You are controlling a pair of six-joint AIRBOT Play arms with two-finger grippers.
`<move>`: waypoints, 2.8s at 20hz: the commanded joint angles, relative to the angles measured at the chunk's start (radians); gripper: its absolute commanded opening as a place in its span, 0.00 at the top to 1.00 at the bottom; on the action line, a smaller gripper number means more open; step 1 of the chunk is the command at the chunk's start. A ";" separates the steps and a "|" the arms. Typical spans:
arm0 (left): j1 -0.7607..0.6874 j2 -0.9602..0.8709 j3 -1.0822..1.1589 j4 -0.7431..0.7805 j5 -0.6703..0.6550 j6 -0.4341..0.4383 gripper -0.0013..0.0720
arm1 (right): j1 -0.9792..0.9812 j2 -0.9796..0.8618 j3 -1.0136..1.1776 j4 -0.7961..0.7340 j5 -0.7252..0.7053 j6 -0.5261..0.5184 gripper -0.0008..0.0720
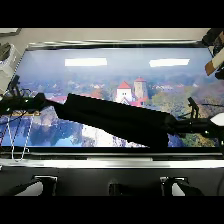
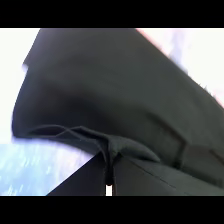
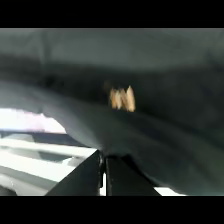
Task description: Fold the clothes and pants, and hang the long-sleeved shirts on hangers.
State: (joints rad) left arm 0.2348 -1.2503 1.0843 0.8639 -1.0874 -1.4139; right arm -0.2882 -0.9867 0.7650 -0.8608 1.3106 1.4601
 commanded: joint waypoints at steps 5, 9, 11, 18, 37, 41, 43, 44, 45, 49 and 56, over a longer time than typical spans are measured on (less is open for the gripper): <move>-0.105 -0.387 0.359 0.002 0.060 -0.008 0.97 | 0.001 -0.273 0.131 0.011 -0.150 -0.044 0.95; -0.112 -0.502 0.449 0.047 0.057 -0.012 0.97 | 0.001 -0.328 0.182 -0.020 -0.211 -0.039 0.95; -0.114 -0.533 0.451 0.092 0.056 -0.011 0.97 | 0.001 -0.348 0.208 -0.042 -0.234 -0.025 0.95; -0.165 -0.597 0.452 0.207 0.099 0.000 0.97 | 0.001 -0.467 0.214 -0.040 -0.247 -0.021 0.95; -0.172 -0.388 0.723 0.476 -0.273 -0.080 0.04 | -0.293 -0.455 0.071 0.036 0.017 -0.341 0.07; -0.172 -0.386 0.723 0.476 -0.283 -0.095 0.04 | -0.293 -0.515 0.042 0.151 -0.032 -0.407 0.07; -0.172 -0.387 0.723 0.476 -0.283 -0.098 0.04 | -0.292 -0.529 0.042 0.159 -0.060 -0.418 0.08; -0.172 -0.387 0.723 0.476 -0.283 -0.098 0.04 | -0.292 -0.529 0.042 0.161 -0.078 -0.423 0.08; -0.172 -0.387 0.723 0.476 -0.283 -0.098 0.04 | -0.292 -0.529 0.042 0.163 -0.092 -0.428 0.08; -0.174 -0.387 0.723 0.476 -0.283 -0.098 0.04 | -0.292 -0.527 0.042 0.175 -0.092 -0.442 0.09; -0.176 -0.389 0.723 0.476 -0.283 -0.097 0.04 | -0.294 -0.501 0.045 0.083 -0.106 -0.417 0.09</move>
State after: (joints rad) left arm 0.0597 -1.6382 1.8065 1.3399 -1.3701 -1.5112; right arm -0.5816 -1.4918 0.8104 -0.7288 1.2255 1.0267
